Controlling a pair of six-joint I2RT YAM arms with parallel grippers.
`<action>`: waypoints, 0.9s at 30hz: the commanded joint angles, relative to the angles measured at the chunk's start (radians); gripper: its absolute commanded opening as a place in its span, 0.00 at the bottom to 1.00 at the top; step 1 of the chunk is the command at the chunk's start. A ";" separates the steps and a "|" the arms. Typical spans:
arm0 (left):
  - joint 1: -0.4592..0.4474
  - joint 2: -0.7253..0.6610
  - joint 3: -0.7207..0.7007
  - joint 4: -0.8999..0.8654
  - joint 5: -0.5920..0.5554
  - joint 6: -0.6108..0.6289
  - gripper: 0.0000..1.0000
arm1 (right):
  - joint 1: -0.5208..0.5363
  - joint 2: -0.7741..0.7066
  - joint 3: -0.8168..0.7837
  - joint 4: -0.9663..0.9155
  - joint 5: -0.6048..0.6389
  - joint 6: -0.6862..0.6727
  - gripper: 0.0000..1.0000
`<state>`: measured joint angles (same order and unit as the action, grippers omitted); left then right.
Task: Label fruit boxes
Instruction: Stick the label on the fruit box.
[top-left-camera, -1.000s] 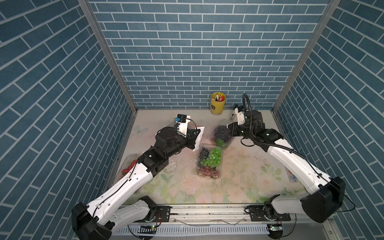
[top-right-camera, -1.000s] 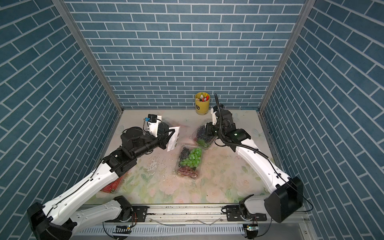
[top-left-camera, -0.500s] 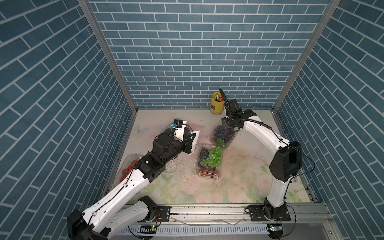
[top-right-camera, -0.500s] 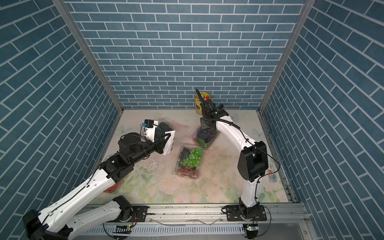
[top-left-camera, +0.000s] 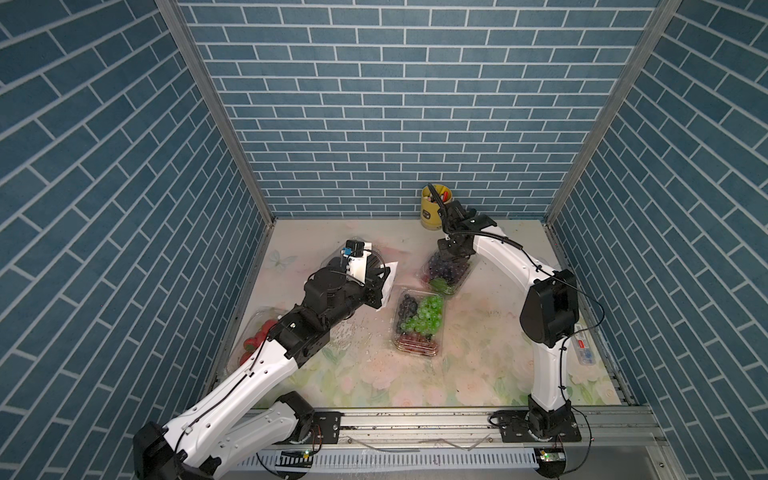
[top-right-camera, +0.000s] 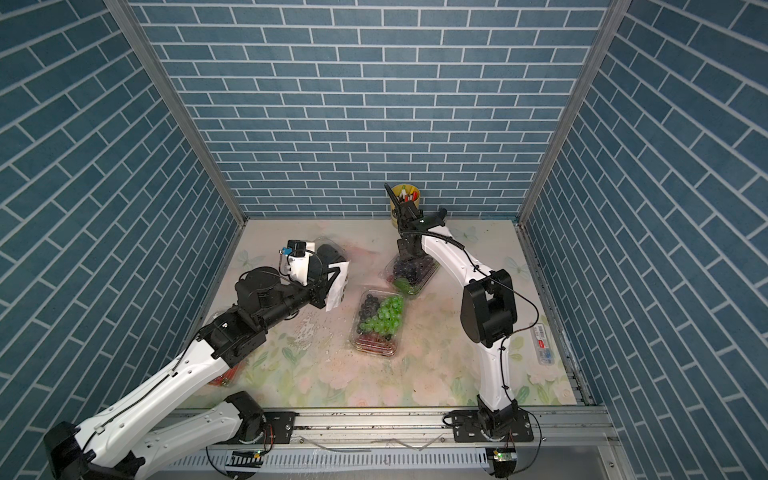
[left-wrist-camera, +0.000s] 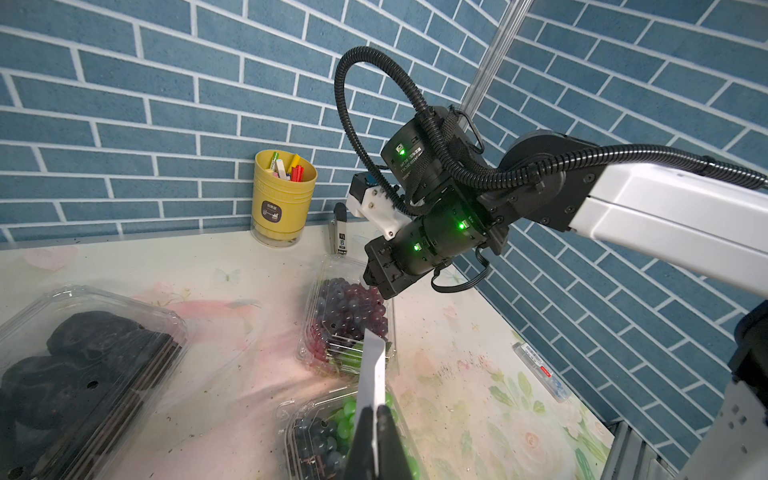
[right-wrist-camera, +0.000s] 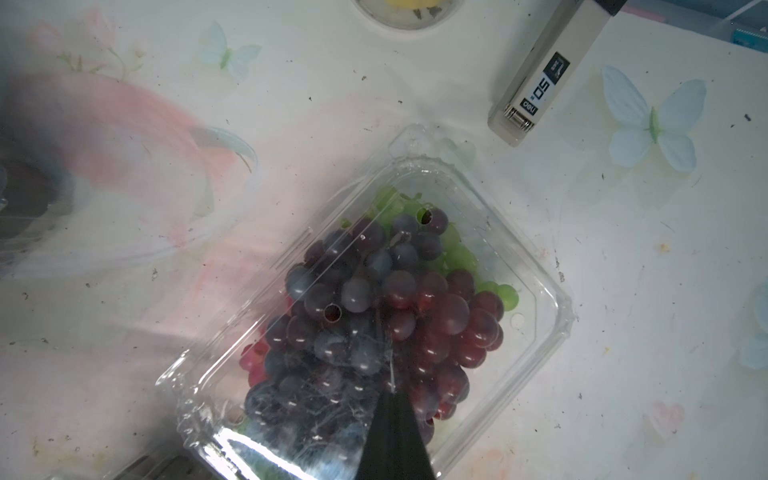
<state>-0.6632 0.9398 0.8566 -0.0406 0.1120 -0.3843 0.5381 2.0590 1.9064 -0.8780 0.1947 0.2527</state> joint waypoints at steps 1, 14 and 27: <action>0.006 -0.011 -0.013 0.010 -0.009 0.014 0.00 | -0.003 0.025 0.012 -0.042 -0.002 -0.024 0.00; 0.007 -0.001 -0.010 0.007 -0.014 0.020 0.00 | -0.003 0.076 0.022 -0.038 -0.039 -0.026 0.00; 0.007 0.014 -0.006 0.004 -0.012 0.021 0.00 | -0.005 0.104 0.035 -0.030 -0.087 -0.020 0.05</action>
<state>-0.6632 0.9489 0.8520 -0.0410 0.1051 -0.3767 0.5373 2.1414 1.9102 -0.8795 0.1268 0.2531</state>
